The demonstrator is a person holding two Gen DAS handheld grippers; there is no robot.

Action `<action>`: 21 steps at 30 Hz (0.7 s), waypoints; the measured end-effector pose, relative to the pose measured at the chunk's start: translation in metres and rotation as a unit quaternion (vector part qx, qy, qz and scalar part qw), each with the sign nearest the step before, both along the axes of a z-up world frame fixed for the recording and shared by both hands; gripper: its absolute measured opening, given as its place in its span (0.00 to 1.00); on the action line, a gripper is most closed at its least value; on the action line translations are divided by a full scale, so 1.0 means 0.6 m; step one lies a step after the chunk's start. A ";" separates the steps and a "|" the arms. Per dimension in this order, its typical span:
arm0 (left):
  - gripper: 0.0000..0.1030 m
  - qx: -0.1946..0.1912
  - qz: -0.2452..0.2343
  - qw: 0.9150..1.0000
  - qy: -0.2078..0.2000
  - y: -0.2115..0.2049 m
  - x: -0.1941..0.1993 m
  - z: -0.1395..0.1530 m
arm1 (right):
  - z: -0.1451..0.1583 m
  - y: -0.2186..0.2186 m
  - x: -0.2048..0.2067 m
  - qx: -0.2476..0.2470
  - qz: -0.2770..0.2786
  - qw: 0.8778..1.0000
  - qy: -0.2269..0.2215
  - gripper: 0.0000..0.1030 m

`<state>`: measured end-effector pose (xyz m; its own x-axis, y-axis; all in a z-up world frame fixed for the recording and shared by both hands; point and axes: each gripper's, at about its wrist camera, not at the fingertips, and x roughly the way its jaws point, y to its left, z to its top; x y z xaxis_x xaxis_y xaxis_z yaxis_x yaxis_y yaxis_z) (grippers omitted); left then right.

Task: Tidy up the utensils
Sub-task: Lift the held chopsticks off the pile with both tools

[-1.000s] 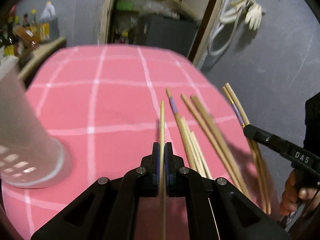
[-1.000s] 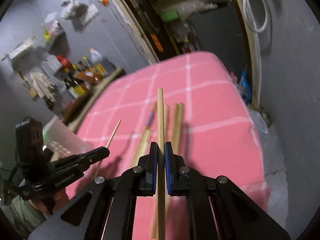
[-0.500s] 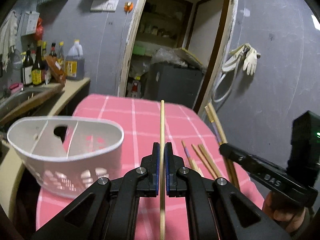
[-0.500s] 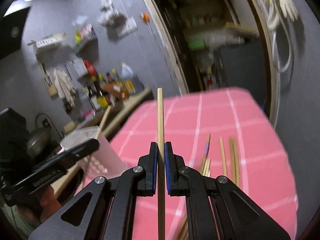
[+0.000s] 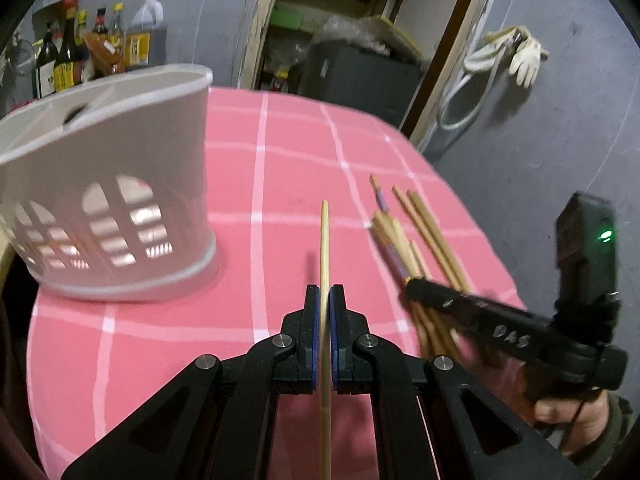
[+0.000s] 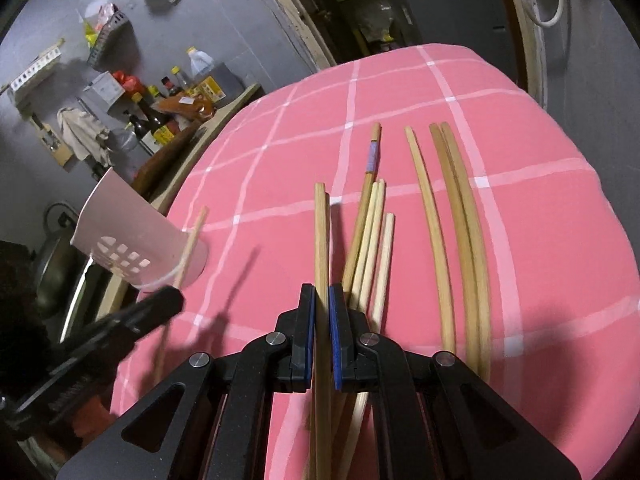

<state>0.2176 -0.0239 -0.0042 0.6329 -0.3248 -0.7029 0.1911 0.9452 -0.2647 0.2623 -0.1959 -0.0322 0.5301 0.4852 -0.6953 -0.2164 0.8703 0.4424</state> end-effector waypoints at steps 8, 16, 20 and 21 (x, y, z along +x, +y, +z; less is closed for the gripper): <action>0.02 0.003 -0.008 1.000 0.026 0.006 0.009 -0.010 | 0.003 -0.005 -0.009 0.009 0.006 1.000 0.011 0.06; 0.02 0.016 -0.008 0.998 0.054 0.005 0.019 -0.030 | 0.005 -0.001 -0.013 -0.015 0.025 0.999 0.019 0.06; 0.03 0.018 -0.009 0.998 0.055 0.007 0.016 -0.031 | 0.004 -0.004 -0.013 -0.017 0.028 0.999 0.019 0.06; 0.03 0.018 -0.010 0.998 0.056 0.004 0.020 -0.029 | 0.004 -0.004 -0.013 -0.017 0.028 0.999 0.020 0.06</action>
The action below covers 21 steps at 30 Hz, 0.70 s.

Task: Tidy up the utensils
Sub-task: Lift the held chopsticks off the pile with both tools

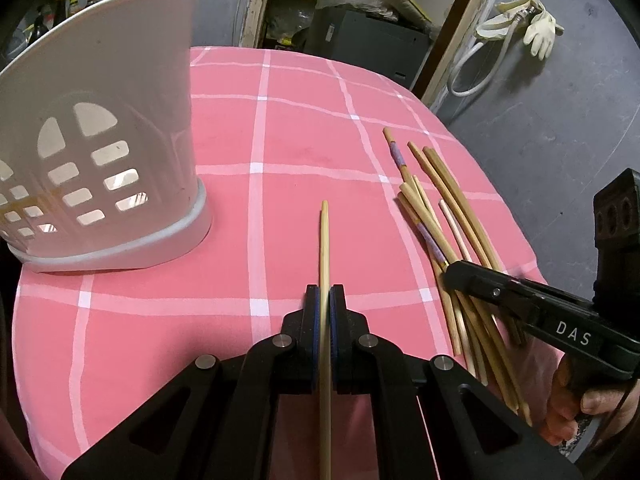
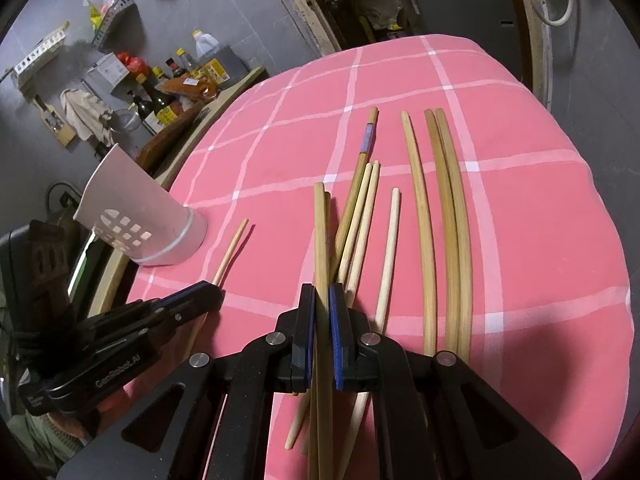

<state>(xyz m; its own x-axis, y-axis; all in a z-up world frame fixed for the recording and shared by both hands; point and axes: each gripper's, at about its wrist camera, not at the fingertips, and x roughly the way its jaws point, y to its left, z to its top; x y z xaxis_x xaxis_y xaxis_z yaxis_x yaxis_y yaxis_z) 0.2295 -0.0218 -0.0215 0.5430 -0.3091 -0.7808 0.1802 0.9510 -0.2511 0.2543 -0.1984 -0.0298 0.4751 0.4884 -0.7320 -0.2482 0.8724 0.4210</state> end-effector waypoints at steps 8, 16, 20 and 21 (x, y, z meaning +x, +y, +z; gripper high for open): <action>0.03 0.000 0.000 1.000 0.001 -0.002 0.001 -0.001 | 0.003 0.002 -0.005 -0.011 0.006 1.000 0.001 0.07; 0.03 0.001 -0.001 1.000 0.002 -0.007 0.003 -0.003 | 0.006 0.005 -0.009 -0.019 0.012 1.000 0.003 0.08; 0.03 0.001 -0.001 1.000 0.002 -0.007 0.003 -0.003 | 0.008 0.007 -0.011 -0.020 0.015 1.000 0.003 0.11; 0.03 0.001 -0.001 1.000 0.002 -0.007 0.004 -0.003 | 0.008 0.007 -0.012 -0.020 0.016 1.000 0.003 0.14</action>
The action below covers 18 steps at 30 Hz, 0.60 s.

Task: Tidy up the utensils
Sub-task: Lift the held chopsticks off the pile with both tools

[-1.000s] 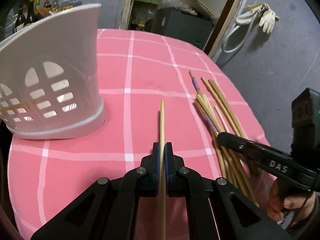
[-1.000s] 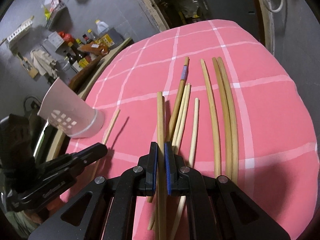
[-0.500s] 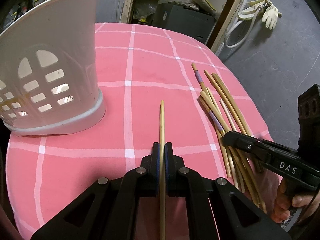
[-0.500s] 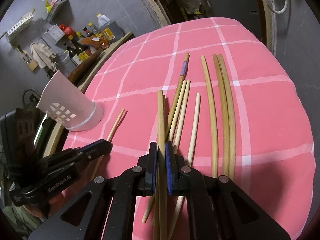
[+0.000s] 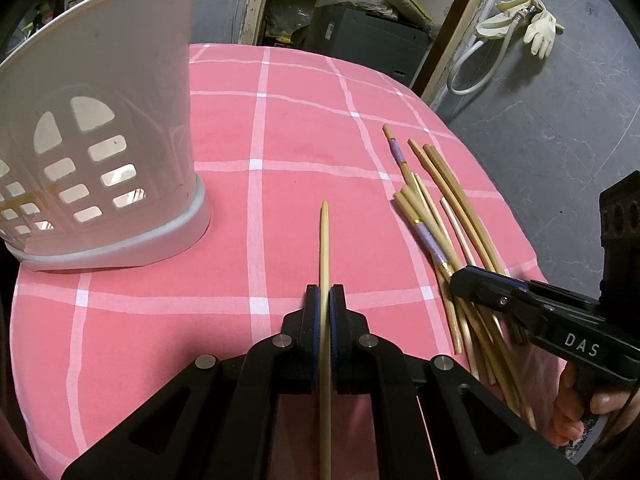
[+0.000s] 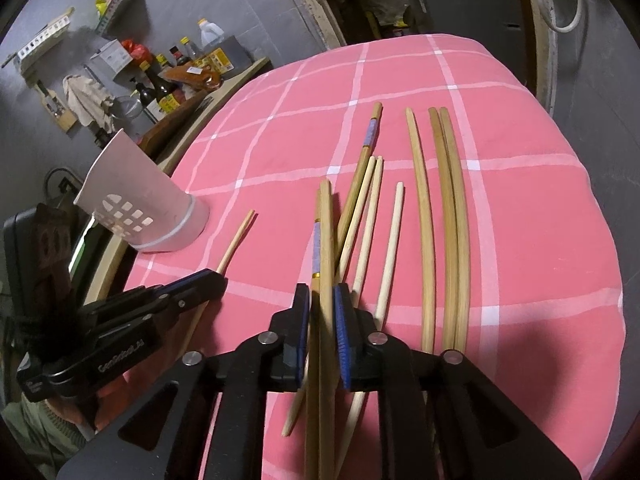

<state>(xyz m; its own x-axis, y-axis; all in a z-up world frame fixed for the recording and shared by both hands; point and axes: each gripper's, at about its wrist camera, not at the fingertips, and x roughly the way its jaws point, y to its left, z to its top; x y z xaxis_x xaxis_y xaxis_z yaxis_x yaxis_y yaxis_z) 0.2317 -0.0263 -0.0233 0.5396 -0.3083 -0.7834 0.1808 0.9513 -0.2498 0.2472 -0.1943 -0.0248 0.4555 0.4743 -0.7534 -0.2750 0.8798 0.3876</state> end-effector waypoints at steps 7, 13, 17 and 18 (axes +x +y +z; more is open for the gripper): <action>0.03 0.001 0.000 1.000 0.000 0.000 0.001 0.000 | -0.001 0.003 -0.001 -0.005 0.008 1.000 0.003 0.16; 0.03 0.001 -0.001 1.000 0.000 0.000 0.001 0.000 | -0.001 0.015 -0.005 -0.023 0.020 1.000 -0.001 0.14; 0.03 0.002 -0.001 1.000 0.000 -0.001 0.000 -0.002 | -0.005 0.021 -0.005 -0.044 0.027 0.999 0.000 0.11; 0.03 0.002 -0.001 1.000 0.000 -0.001 0.000 -0.002 | -0.005 0.023 -0.006 -0.050 0.030 0.998 -0.002 0.11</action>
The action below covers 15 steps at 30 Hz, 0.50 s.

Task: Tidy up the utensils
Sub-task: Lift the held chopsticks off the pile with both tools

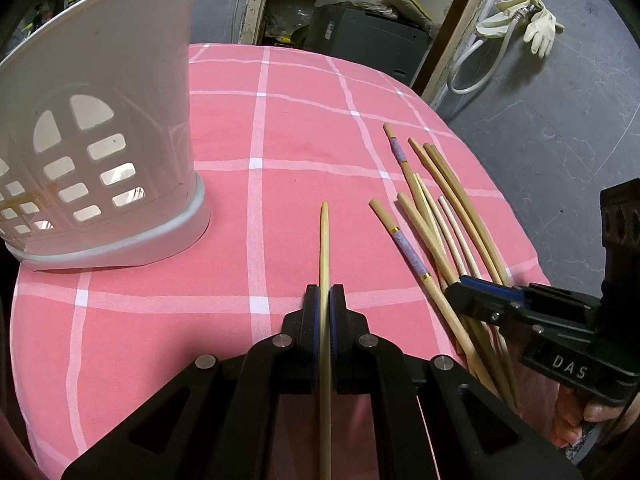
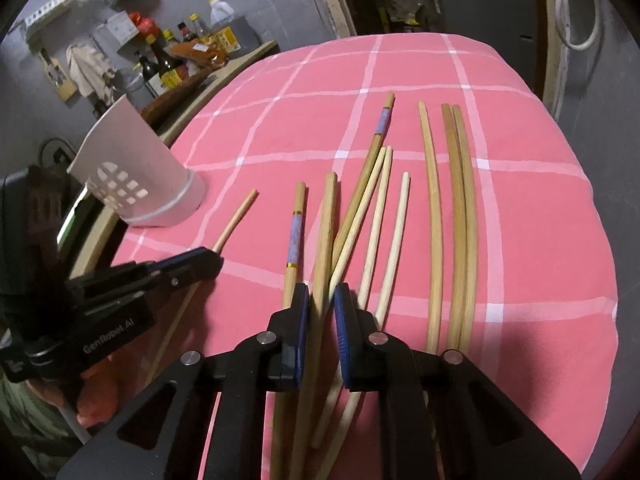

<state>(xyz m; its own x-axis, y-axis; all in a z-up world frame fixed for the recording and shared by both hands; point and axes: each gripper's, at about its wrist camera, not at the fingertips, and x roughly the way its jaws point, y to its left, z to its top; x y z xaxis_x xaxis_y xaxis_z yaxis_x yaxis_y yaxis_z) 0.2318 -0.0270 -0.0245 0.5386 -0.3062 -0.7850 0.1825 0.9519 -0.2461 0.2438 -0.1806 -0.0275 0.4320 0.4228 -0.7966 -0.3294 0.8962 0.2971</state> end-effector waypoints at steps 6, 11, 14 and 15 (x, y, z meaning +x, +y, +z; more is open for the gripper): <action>0.03 0.002 -0.004 1.000 -0.001 -0.003 -0.001 -0.003 | 0.006 0.007 -0.005 -0.025 0.020 0.999 -0.014 0.07; 0.03 -0.020 -0.014 0.999 -0.025 0.002 -0.014 0.012 | 0.016 -0.019 -0.014 0.030 -0.008 0.999 -0.031 0.05; 0.03 -0.035 -0.015 0.998 -0.050 0.010 -0.027 0.028 | 0.036 -0.026 -0.028 0.063 -0.020 0.996 -0.057 0.05; 0.03 -0.038 -0.015 0.997 -0.058 0.013 -0.030 0.032 | 0.043 -0.026 -0.032 0.069 -0.022 0.995 -0.065 0.05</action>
